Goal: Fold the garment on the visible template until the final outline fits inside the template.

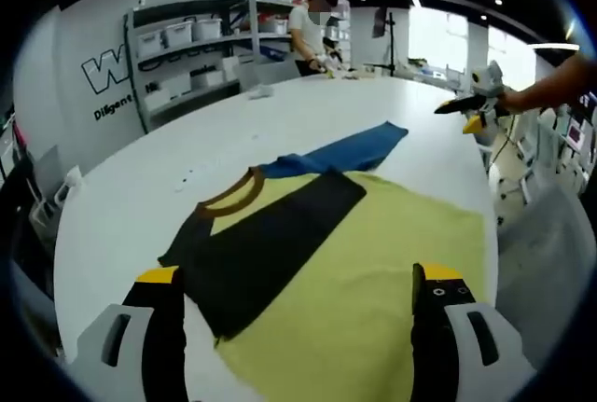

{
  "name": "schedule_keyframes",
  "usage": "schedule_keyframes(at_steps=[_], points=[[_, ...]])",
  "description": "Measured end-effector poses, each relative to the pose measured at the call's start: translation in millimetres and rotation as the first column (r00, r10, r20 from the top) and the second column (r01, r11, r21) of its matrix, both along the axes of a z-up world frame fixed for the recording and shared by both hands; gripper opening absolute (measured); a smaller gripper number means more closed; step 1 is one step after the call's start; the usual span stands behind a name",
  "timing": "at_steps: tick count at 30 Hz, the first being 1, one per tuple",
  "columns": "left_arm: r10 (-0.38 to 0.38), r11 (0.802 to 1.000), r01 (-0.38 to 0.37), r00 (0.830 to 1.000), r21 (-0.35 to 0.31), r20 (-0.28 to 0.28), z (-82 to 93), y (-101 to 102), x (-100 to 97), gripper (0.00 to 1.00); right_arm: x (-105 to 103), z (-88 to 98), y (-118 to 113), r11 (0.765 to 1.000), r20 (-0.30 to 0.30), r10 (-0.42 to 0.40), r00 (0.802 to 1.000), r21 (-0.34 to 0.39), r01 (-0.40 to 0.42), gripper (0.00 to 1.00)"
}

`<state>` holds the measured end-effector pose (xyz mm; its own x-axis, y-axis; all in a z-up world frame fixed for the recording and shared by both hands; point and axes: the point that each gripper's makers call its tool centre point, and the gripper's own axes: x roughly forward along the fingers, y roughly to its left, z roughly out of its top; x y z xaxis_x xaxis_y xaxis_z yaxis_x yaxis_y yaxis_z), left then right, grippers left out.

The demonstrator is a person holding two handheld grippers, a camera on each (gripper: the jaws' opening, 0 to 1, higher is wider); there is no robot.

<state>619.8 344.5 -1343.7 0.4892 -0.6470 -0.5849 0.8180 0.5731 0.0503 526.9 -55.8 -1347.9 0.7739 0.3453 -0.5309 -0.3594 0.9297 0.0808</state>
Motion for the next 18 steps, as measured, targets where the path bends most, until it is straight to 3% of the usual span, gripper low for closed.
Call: schedule_keyframes(at_steps=[11, 18], points=[[0.014, 1.000, -0.013, 1.000, 0.013, -0.008, -2.4, 19, -19.5, 0.99, 23, -11.3, -18, 0.999, -0.035, -0.035, 0.999, -0.009, 0.035, 0.87], [0.034, 0.999, -0.033, 0.998, 0.025, -0.044, -6.4, 36, -32.7, 0.99, 38, -22.1, -36, 0.997, -0.065, -0.070, 0.995, -0.048, 0.067, 0.86]])
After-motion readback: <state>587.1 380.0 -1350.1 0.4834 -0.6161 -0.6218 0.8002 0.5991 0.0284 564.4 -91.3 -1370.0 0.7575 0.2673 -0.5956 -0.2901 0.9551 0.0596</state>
